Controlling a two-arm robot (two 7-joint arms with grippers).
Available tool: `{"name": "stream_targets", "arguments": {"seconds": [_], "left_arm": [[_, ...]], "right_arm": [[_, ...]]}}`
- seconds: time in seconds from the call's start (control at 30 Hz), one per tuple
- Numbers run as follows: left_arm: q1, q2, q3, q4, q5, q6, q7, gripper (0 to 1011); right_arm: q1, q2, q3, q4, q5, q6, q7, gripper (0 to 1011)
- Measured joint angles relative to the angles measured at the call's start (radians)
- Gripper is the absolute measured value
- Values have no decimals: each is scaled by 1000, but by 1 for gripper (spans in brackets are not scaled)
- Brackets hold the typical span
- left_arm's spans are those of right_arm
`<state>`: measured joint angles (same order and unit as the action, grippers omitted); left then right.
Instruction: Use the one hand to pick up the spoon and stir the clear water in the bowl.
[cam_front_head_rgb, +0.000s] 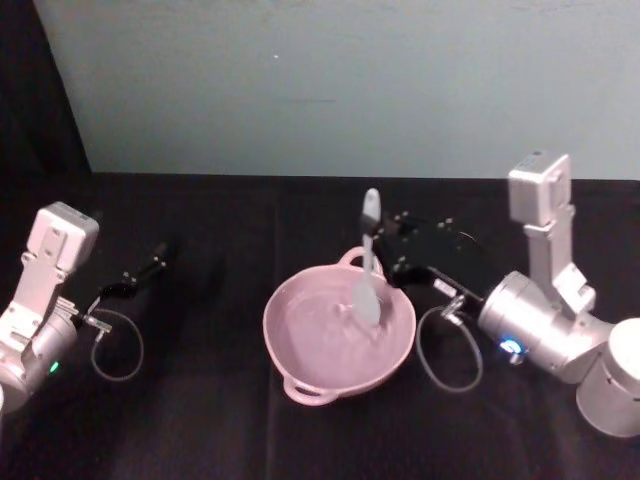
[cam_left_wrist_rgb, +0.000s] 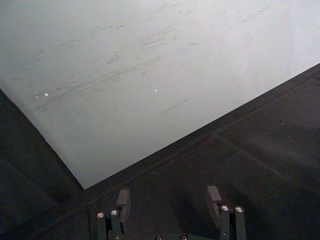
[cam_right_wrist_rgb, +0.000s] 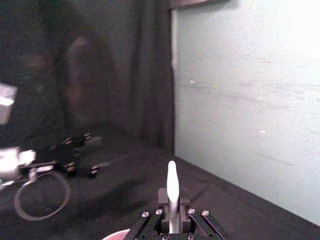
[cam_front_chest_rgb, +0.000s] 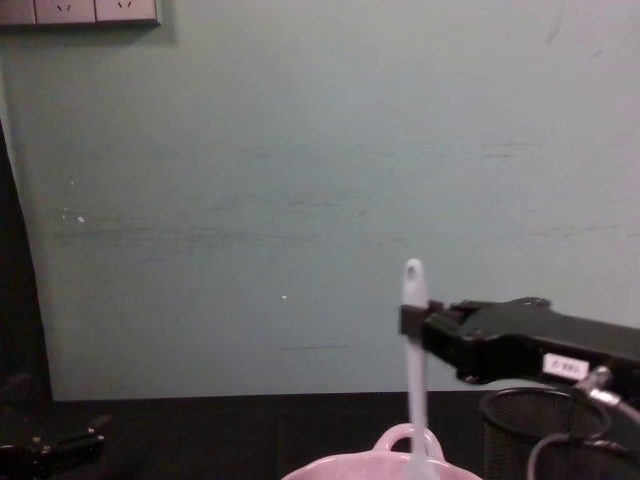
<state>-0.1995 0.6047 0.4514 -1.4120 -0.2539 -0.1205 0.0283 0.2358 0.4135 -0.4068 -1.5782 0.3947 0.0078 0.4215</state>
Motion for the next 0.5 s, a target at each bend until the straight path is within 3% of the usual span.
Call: {"name": "stream_targets", "arguments": {"seconds": [0.27, 0.5], "left_arm": [[0, 0, 0, 0, 0, 0, 0, 1005], [0, 0, 0, 0, 0, 0, 0, 1005]], "right_arm": [[11, -19, -74, -36, -48, 17, 35, 122], [27, -46, -93, -26, -47, 14, 49, 122]]}}
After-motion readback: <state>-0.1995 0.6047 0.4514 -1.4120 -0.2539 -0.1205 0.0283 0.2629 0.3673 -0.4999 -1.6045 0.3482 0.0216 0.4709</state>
